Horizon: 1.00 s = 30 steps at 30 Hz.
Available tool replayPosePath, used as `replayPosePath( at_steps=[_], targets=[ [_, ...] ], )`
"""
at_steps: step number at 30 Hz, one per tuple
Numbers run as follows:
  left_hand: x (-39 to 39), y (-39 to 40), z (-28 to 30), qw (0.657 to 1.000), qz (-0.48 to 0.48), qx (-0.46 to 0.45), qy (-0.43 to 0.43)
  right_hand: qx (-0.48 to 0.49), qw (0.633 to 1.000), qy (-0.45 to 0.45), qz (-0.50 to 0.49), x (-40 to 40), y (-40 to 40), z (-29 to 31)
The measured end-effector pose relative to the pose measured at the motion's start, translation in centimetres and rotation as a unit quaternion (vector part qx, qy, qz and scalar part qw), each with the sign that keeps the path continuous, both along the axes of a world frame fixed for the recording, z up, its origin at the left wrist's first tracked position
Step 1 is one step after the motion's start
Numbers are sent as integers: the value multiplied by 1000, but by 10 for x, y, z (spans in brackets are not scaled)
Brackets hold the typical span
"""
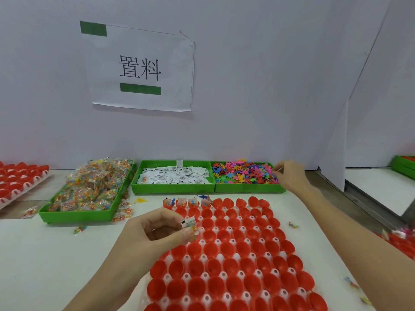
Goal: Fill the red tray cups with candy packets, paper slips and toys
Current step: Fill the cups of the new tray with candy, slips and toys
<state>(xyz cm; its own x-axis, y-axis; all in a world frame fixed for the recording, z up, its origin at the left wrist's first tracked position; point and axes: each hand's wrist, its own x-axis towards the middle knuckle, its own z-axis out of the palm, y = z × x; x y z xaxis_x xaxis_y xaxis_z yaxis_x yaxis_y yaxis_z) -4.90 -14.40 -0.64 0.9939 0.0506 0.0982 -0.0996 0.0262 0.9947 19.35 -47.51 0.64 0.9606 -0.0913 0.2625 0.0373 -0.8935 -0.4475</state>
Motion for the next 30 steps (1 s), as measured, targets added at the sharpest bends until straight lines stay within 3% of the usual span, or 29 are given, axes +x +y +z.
replayPosePath(
  at_steps=[10,16,22,28,30],
  targets=[
    [2,2,-2,1000,-5,-6,1,-8,999,41,-27,22,1,-12],
    [2,1,-1,1000,-8,-6,4,10,999,8,-32,26,0,-22],
    [0,3,1,1000,-8,5,12,-40,999,8,-25,29,0,-24],
    [0,4,2,1000,0,-1,11,38,993,-113,-7,24,1,-29],
    [0,4,2,1000,5,-3,6,105,984,-145,0,16,6,-22]
  ],
)
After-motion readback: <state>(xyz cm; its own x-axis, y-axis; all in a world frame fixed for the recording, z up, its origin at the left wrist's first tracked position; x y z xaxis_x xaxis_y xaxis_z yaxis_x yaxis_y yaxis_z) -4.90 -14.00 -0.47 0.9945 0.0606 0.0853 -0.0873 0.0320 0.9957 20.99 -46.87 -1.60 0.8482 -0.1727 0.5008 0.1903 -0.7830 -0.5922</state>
